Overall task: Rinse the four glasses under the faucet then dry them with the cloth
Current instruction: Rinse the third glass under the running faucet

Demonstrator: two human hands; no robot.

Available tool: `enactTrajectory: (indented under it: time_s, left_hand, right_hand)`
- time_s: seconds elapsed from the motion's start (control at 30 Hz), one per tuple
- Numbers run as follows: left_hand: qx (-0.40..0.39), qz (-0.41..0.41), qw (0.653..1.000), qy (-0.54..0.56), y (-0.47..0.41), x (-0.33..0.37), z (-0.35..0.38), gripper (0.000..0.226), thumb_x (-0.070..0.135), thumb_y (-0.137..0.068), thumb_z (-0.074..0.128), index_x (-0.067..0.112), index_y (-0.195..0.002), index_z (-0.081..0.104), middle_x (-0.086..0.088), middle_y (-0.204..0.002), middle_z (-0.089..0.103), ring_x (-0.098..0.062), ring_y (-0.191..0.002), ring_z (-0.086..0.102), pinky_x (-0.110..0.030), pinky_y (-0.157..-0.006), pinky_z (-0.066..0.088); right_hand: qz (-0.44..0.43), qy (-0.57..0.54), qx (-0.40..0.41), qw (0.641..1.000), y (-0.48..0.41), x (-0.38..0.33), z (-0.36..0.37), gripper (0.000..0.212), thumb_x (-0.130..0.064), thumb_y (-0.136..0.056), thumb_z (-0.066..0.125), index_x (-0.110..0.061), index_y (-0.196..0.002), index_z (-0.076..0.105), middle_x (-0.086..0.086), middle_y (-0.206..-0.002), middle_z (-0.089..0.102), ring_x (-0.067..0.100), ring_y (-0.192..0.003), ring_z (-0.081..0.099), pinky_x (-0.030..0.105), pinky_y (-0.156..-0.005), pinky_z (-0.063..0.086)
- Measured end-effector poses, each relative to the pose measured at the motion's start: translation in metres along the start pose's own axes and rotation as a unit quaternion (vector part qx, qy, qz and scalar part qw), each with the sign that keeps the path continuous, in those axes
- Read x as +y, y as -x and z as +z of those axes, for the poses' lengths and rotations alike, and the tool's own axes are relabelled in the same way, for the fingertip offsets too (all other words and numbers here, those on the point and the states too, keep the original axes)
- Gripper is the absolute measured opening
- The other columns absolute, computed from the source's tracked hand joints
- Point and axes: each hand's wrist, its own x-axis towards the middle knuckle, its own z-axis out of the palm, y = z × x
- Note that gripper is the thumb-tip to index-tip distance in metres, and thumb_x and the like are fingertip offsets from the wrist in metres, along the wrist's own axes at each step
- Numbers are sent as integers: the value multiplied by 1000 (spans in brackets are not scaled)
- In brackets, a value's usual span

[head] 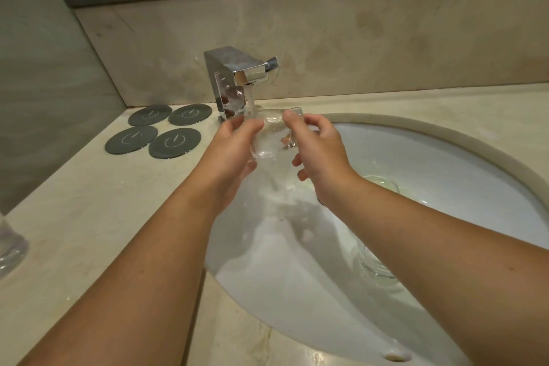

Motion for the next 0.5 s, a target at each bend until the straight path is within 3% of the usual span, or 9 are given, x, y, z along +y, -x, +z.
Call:
enactTrajectory:
  time_s: [0.1,0.33,0.4,0.5]
  left_hand:
    - [19,-17,1000,4,0,-1,0,37,35,-109,55,24,-143,59,3,-110,66,-18,-95,62,-34,-89,47]
    - [30,-43,998,31,-2,-2,0,32,39,-109,54,23,-135,62,0,-102,60,-26,-97,61,-35,-87,51]
    - [28,-55,997,39,0,-1,1,35,43,-108,53,23,-135,62,-3,-108,59,-29,-97,66,-36,-86,55]
    - [23,-67,995,68,2,2,3,28,48,-109,51,26,-119,67,-5,-110,61,-31,-93,69,-37,-84,59]
  right_hand:
    - [-42,19,1,999,-2,4,4,37,-61,-86,75,-41,-112,59,0,-101,71,19,-79,65,32,-60,42]
    - [-77,8,-14,997,-2,7,7,38,-63,-78,76,-46,-106,56,3,-107,72,20,-84,68,33,-65,43]
    - [-82,7,-13,997,-2,7,7,43,-66,-75,75,-46,-108,57,2,-109,72,20,-86,68,34,-68,44]
    - [-89,4,-11,996,-2,6,6,47,-67,-71,75,-47,-110,57,-1,-109,72,20,-86,68,34,-68,44]
